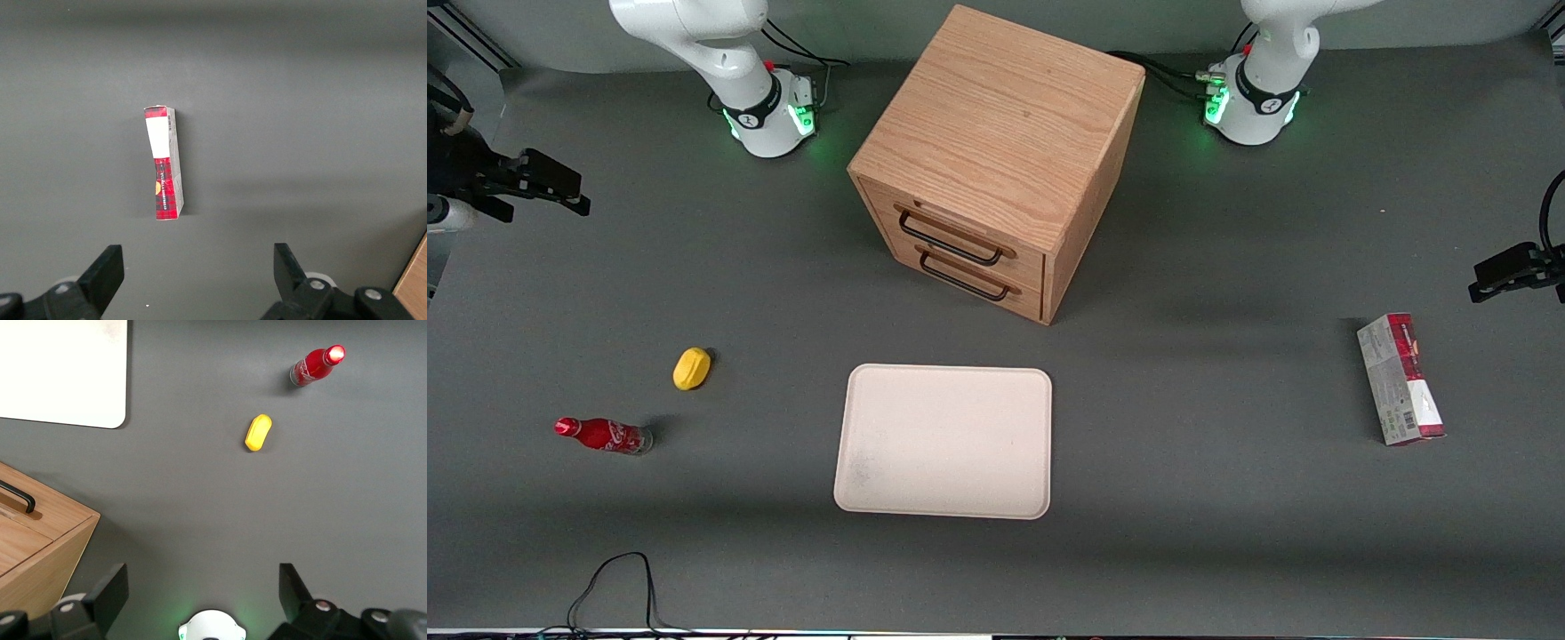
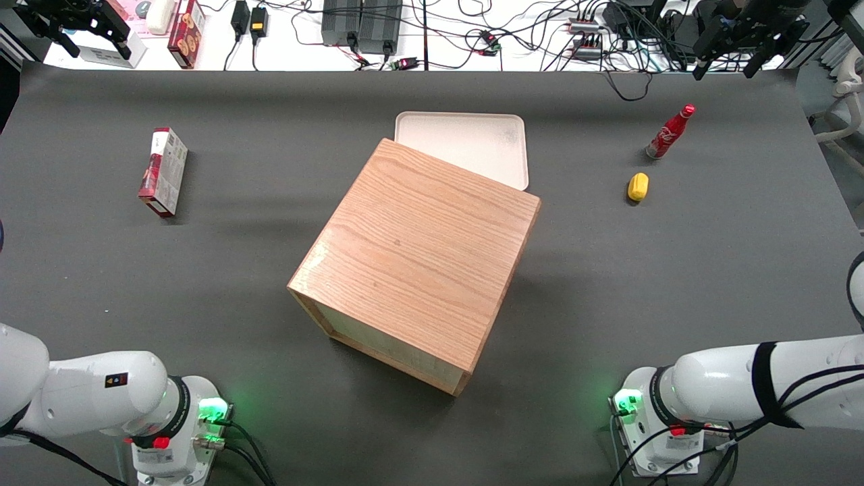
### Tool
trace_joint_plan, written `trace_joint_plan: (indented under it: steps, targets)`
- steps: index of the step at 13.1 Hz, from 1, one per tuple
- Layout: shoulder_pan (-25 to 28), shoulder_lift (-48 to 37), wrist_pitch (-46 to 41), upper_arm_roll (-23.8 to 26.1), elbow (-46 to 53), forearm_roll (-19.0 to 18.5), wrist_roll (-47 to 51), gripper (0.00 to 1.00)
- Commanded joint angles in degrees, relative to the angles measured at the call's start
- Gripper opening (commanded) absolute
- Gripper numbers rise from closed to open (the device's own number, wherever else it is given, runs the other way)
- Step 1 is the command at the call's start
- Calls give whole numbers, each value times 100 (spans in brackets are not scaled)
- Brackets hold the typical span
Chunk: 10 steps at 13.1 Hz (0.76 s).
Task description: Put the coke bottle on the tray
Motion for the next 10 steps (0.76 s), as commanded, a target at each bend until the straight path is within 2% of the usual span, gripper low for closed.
trace_joint_plan:
  steps: [1,10]
  targets:
    - [-92,201,-146,46,331,29,2,100]
    - [-74,246,-208,-175,325,21,-59,100]
